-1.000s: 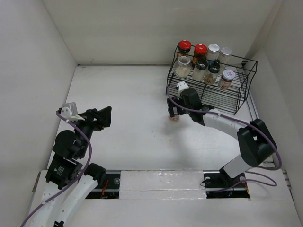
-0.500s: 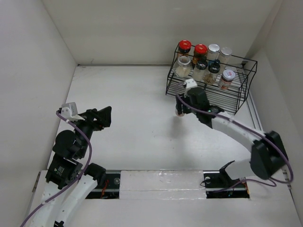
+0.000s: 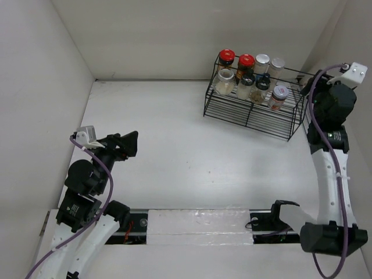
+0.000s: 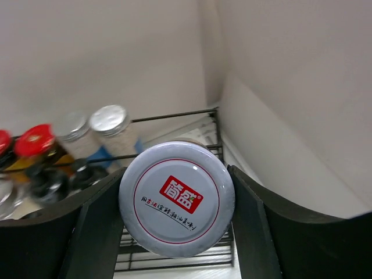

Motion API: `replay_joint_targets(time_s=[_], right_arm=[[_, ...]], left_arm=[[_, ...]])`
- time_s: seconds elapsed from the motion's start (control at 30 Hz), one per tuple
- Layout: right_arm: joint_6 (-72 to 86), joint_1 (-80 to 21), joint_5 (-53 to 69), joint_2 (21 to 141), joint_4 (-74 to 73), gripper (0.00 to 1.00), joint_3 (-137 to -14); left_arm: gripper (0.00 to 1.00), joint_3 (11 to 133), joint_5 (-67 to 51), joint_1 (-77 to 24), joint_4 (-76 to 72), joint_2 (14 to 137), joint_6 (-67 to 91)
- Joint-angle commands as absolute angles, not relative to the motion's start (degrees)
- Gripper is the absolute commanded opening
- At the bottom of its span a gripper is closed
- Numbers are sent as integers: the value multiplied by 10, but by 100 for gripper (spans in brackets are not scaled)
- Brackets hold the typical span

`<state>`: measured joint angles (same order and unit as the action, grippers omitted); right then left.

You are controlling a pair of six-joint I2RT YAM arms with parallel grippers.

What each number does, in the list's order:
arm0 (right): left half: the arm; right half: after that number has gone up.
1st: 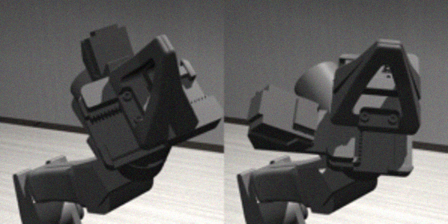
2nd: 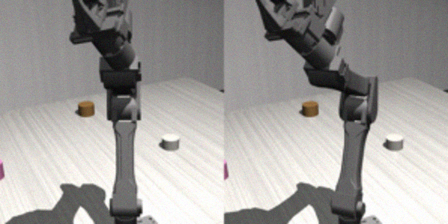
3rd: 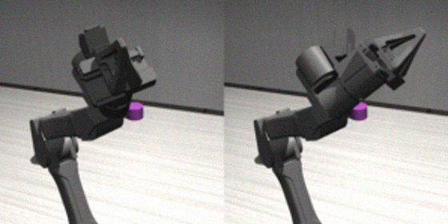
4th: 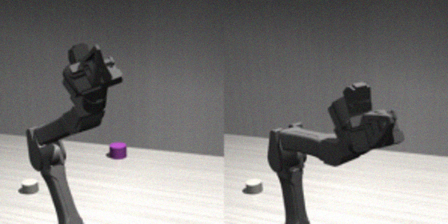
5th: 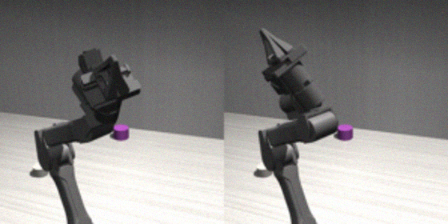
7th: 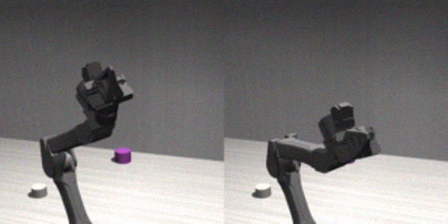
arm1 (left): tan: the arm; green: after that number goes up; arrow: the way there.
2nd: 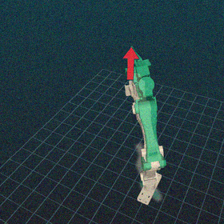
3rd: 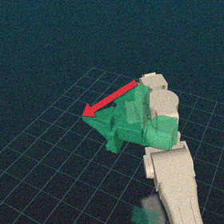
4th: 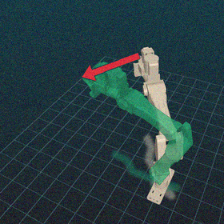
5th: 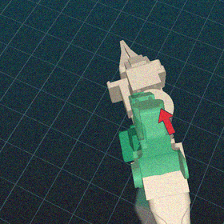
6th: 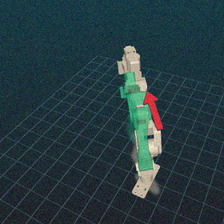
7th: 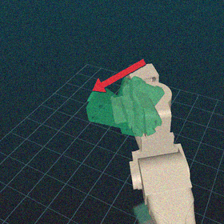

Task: Organize the condiment bottles

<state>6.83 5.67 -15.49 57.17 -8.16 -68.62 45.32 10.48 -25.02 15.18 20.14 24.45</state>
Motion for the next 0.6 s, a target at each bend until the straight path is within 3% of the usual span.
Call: replay_joint_targets(time_s=[0.0, 0.3, 0.57], right_arm=[[76, 105, -106, 631, -69, 33, -735], [98, 136, -26, 717, -40, 34, -739], [104, 136, -44, 750, -21, 35, -691]], left_arm=[[73, 449, 86, -248, 121, 214, 236], [73, 449, 86, -248, 121, 214, 236], [73, 449, 73, -248, 121, 225, 236]])
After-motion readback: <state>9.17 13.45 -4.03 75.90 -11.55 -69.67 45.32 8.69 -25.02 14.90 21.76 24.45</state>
